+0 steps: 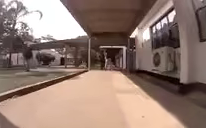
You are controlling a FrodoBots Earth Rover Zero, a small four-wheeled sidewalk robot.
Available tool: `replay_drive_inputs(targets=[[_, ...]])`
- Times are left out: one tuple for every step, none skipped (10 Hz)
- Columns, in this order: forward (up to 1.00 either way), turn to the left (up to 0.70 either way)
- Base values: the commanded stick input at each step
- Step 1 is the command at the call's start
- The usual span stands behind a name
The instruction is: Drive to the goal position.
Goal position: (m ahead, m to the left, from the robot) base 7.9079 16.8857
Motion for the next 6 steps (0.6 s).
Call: replay_drive_inputs(targets=[[0.5,0.0],[0.5,0.0],[0.5,0.0],[0.5,0.0],[0.5,0.0],[0.5,0.0]])
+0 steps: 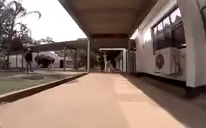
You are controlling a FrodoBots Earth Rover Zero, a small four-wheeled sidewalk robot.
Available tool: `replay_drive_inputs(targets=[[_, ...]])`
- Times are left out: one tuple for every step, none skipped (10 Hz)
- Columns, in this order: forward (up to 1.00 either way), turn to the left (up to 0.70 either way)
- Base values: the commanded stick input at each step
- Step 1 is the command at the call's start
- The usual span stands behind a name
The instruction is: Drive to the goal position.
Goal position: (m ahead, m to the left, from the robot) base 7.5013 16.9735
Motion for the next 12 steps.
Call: replay_drive_inputs(targets=[[0.5,0.0],[0.5,0.0],[0.5,0.0],[0.5,0.0],[0.5,0.0],[0.5,0.0],[0.5,0.0],[0.5,0.0],[0.5,0.0],[0.5,0.0],[0.5,0.0],[0.5,0.0]])
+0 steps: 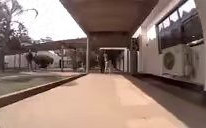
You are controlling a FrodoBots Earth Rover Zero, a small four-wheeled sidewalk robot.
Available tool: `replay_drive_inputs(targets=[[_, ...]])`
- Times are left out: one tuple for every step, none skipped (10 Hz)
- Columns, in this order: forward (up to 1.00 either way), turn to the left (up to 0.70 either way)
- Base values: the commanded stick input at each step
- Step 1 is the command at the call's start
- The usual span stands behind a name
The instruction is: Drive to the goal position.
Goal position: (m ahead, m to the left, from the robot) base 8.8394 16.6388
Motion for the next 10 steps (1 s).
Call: replay_drive_inputs(targets=[[0.5,0.0],[0.5,0.0],[0.5,0.0],[0.5,0.0],[0.5,0.0],[0.5,0.0],[0.5,0.0],[0.5,0.0],[0.5,0.0],[0.5,0.0]])
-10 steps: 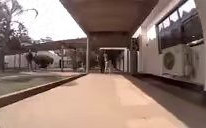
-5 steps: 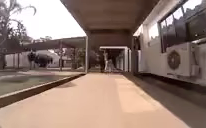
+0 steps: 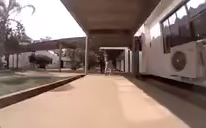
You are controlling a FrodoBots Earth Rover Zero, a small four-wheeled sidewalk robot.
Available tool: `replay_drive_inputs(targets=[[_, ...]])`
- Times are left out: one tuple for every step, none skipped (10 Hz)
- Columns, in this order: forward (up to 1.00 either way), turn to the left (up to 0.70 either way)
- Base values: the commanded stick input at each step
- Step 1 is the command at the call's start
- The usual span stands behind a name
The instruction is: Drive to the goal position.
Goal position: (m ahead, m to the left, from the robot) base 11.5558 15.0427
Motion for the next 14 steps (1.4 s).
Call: replay_drive_inputs(targets=[[0.5,0.0],[0.5,0.0],[0.5,0.0],[0.5,0.0],[0.5,0.0],[0.5,0.0],[0.5,0.0],[0.5,0.0],[0.5,0.0],[0.5,0.0],[0.5,0.0],[0.5,0.0],[0.5,0.0],[0.5,0.0]])
